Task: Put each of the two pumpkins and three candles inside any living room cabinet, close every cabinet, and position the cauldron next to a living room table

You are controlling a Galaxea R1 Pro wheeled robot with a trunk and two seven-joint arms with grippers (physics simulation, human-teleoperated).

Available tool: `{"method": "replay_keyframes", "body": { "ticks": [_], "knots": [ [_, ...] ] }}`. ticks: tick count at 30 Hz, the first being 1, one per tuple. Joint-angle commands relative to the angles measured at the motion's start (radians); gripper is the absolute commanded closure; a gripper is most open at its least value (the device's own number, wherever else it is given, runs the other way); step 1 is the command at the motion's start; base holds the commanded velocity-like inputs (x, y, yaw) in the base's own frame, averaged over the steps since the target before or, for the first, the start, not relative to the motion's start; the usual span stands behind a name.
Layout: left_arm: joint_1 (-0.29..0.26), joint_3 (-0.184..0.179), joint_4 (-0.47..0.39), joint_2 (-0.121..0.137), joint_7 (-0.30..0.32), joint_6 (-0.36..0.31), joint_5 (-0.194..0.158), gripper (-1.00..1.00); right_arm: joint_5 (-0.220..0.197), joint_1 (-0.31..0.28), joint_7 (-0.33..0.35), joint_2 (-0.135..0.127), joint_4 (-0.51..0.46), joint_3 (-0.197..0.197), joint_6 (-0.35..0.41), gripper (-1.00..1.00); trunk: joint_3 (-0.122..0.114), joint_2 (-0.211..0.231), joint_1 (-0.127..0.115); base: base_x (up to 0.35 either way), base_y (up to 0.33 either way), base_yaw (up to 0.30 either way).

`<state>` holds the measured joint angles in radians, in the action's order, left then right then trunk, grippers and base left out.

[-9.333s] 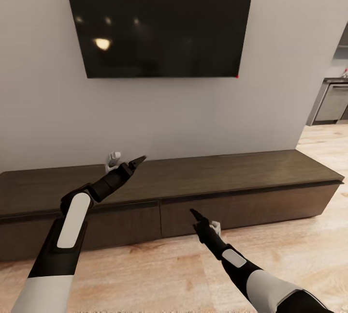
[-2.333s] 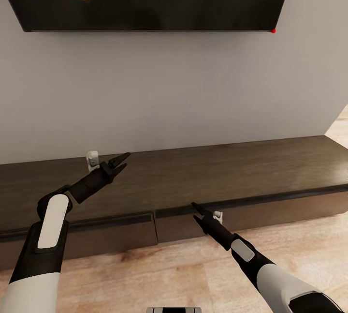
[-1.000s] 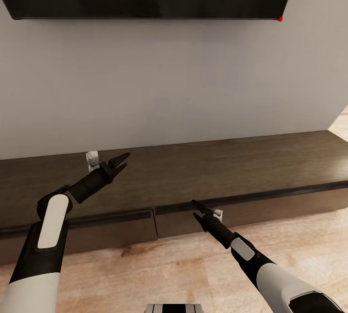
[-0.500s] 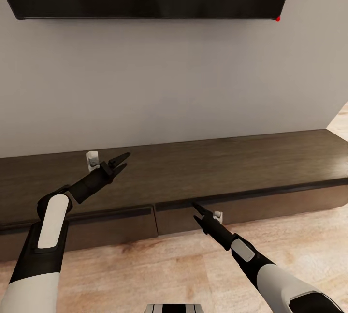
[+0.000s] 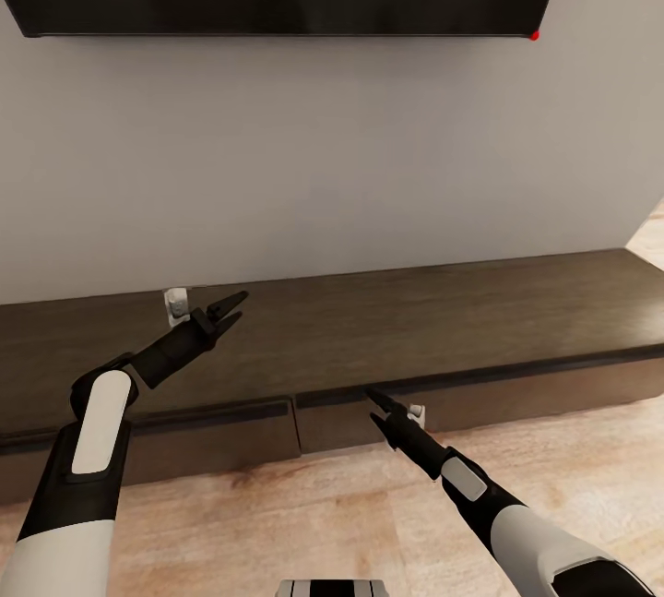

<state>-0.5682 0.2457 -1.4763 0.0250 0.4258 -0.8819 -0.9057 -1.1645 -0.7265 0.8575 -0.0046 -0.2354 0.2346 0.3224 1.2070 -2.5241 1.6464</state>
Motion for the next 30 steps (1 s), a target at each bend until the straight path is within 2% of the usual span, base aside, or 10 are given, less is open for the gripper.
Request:
{"method": "replay_keyframes", "body": {
  "ticks": [1,15,16,30],
  "knots": [
    [-0.001,0.001,0.001,-0.001,0.004,-0.006,0.001,-1.00,-0.004,-0.005,-0.003,0.001,0.002,-0.004,0.003,-1.00,0.001,0.000,0.000,0.218,0.000,0.000],
    [-0.001,0.001,0.001,-0.001,0.004,-0.006,0.001,-1.00,-0.003,-0.005,-0.004,0.001,0.002,-0.004,0.003,-1.00,0.001,0.000,0.000,0.028,0.000,0.000],
    [-0.001,0.001,0.001,-0.001,0.004,-0.006,0.001,-1.00,-0.003,-0.005,-0.004,0.001,0.003,-0.004,0.003,1.00,0.001,0.000,0.000,0.000,0.000,0.000],
    [-0.001,0.001,0.005,-0.001,0.002,-0.006,0.001,-1.00,-0.003,-0.005,-0.005,0.001,0.004,-0.004,0.004,1.00,0.001,0.000,0.000,0.000,0.000,0.000]
  ]
}}
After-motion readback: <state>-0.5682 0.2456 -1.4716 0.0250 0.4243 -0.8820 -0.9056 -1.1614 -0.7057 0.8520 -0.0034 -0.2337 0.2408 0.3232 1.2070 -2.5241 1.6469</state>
